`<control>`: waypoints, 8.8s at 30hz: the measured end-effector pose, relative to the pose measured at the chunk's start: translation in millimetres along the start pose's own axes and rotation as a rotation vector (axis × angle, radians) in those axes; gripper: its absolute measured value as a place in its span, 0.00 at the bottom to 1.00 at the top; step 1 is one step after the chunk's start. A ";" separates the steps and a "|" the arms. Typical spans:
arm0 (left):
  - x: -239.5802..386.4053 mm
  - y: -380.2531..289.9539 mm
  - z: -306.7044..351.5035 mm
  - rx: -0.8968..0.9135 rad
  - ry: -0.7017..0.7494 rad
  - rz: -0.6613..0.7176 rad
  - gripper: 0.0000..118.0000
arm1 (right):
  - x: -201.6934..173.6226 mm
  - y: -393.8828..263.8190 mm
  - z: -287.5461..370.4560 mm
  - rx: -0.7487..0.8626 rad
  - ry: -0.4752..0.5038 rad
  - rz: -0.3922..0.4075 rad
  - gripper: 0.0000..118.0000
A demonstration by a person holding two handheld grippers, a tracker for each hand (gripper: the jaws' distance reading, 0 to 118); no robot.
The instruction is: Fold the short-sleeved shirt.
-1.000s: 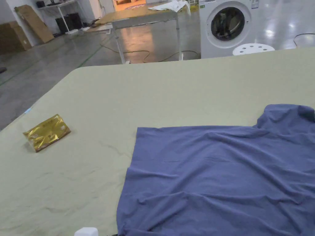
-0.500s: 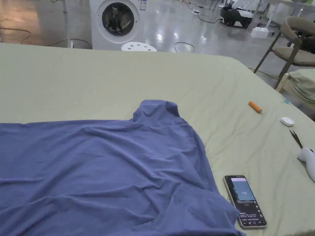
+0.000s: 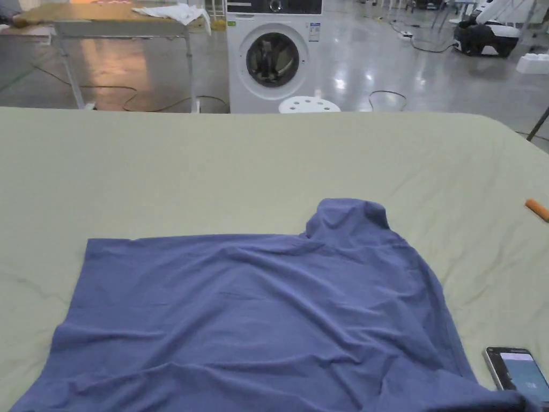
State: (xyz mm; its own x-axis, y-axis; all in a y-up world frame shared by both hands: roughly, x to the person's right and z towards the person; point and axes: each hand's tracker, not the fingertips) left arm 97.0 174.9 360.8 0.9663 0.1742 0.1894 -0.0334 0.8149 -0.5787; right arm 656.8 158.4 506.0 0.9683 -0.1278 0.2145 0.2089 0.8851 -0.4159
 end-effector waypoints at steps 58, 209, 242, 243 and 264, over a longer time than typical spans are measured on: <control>92.5 4.6 114.8 0.449 0.047 -0.190 0.00 | -106.5 34.7 56.0 0.292 0.153 0.159 0.00; -55.9 106.5 -243.5 -0.526 0.227 -0.051 0.02 | -12.4 123.1 -298.8 -0.616 -0.078 0.152 0.65; -84.6 -10.8 -10.9 -0.274 0.034 0.023 0.00 | 8.3 5.6 -12.6 -0.404 0.048 0.006 0.01; -85.2 -11.2 -10.4 -0.273 0.032 0.022 0.00 | 6.1 2.8 -11.7 -0.399 0.039 0.006 0.01; 35.8 39.2 129.2 0.570 0.099 -0.208 0.73 | -66.9 54.9 58.8 0.260 0.195 0.001 0.56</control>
State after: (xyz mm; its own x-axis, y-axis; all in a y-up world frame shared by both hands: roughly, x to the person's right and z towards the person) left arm 97.3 284.5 447.3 0.9854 -0.0500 0.1626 0.0534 0.9984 -0.0166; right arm 595.5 241.9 520.7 0.9818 -0.1875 0.0305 0.1900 0.9667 -0.1714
